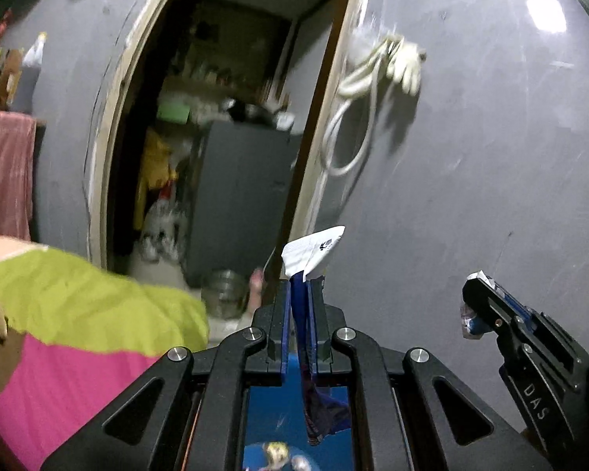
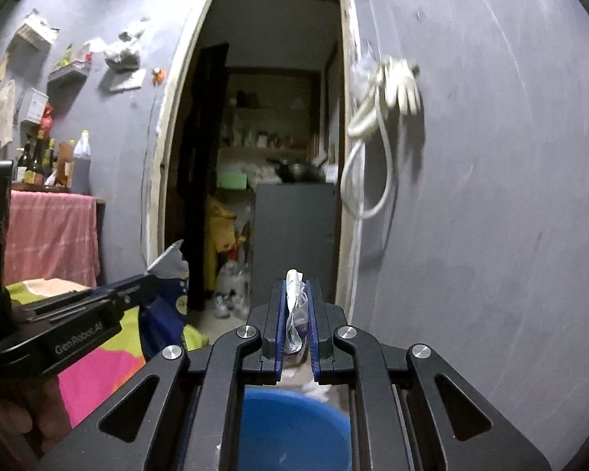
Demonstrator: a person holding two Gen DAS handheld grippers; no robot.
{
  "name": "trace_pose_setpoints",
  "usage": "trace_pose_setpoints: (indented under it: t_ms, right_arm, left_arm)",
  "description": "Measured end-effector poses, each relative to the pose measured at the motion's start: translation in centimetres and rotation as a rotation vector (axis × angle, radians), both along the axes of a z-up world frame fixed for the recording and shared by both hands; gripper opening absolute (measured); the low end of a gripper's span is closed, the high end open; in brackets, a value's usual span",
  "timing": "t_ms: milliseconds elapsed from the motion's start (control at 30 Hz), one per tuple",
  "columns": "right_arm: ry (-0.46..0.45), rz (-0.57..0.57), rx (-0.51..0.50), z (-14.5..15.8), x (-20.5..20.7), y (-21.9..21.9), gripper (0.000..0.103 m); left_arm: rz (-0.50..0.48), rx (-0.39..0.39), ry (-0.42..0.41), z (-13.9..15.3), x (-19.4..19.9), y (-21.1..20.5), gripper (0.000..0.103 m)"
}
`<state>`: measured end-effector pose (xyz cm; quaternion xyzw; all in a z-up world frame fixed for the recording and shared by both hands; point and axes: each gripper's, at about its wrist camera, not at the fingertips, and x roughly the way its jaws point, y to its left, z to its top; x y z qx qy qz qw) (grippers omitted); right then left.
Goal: Collect trash
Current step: 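Carry the blue chip bag and white paper with both grippers over the basin, then open both grippers to drop the bag and paper into the basin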
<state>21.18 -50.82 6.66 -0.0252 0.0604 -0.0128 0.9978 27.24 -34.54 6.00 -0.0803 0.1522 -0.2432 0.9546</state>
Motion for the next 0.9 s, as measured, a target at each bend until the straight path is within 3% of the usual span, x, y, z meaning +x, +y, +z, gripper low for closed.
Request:
trace_pose_setpoints:
  t_ms: [200,400,533,600,833,900]
  right_arm:
    - [0.095,0.013,0.070,-2.5,2.2,-0.7,0.008]
    - [0.190,0.025,0.116,-4.2,4.3,-1.2,0.009]
    - [0.242,0.035,0.142,-5.0,5.0,-1.5,0.018]
    - [0.243,0.038,0.154,-5.0,4.9,-1.6,0.030]
    - [0.222,0.044,0.153,-3.2,4.6,-1.3,0.031]
    - [0.202,0.048,0.152,-2.2,4.3,-0.9,0.032]
  left_arm:
    - [-0.007,0.053,0.108,-2.6,2.2,-0.6,0.005]
    - [-0.032,0.041,0.241,-4.7,4.9,-0.8,0.006]
    - [-0.037,0.040,0.322,-5.6,6.1,-0.3,0.009]
    - [-0.037,0.023,0.332,-5.6,6.2,0.2,0.018]
    - [-0.036,-0.034,0.326,-3.6,5.7,2.9,0.023]
    - [-0.031,-0.051,0.302,-2.4,5.2,3.9,0.031]
